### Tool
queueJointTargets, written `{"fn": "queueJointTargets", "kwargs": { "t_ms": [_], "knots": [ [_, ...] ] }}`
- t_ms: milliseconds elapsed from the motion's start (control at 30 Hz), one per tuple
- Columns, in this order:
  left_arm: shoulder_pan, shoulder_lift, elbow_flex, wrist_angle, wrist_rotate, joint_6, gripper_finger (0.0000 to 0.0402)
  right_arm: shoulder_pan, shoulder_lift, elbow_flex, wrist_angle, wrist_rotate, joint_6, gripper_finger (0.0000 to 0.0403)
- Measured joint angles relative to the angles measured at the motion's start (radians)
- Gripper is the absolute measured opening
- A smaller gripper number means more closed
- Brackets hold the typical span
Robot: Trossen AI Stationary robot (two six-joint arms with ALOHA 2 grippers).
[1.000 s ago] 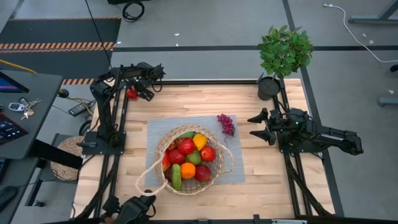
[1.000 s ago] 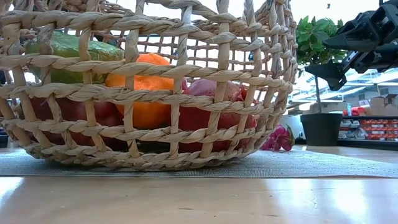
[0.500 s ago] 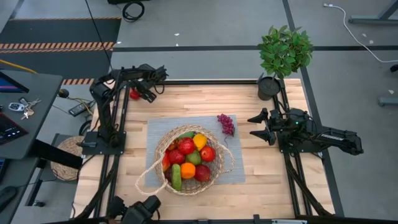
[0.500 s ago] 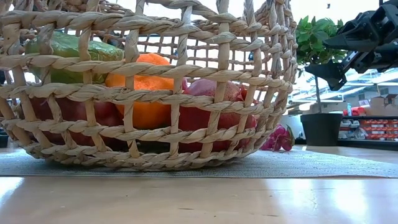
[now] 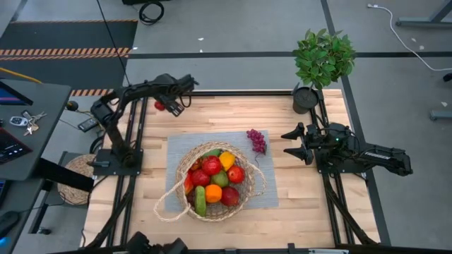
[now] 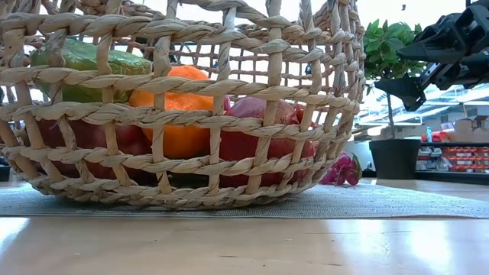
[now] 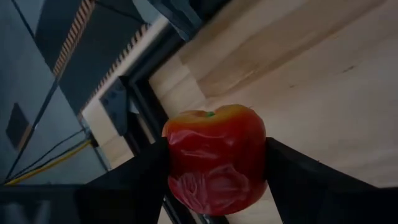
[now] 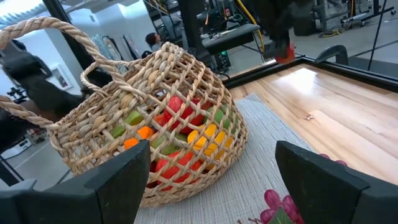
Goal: Build produce basket
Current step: Put the red apple into the brown basket
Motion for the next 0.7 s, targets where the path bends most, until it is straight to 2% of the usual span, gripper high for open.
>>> {"fn": "queueJointTargets", "kwargs": {
  "t_ms": [333,700],
  "knots": [
    [-0.170,-0.279,0.000,0.037,0.003,-0.071,0.0238,0.000,0.000,0.000,0.000,0.000,0.000,0.0348],
    [-0.384,-0.565,0.001,0.162,0.094,-0.122,0.0238,0.000,0.000,0.000,0.000,0.000,0.000,0.0348]
  ]
}}
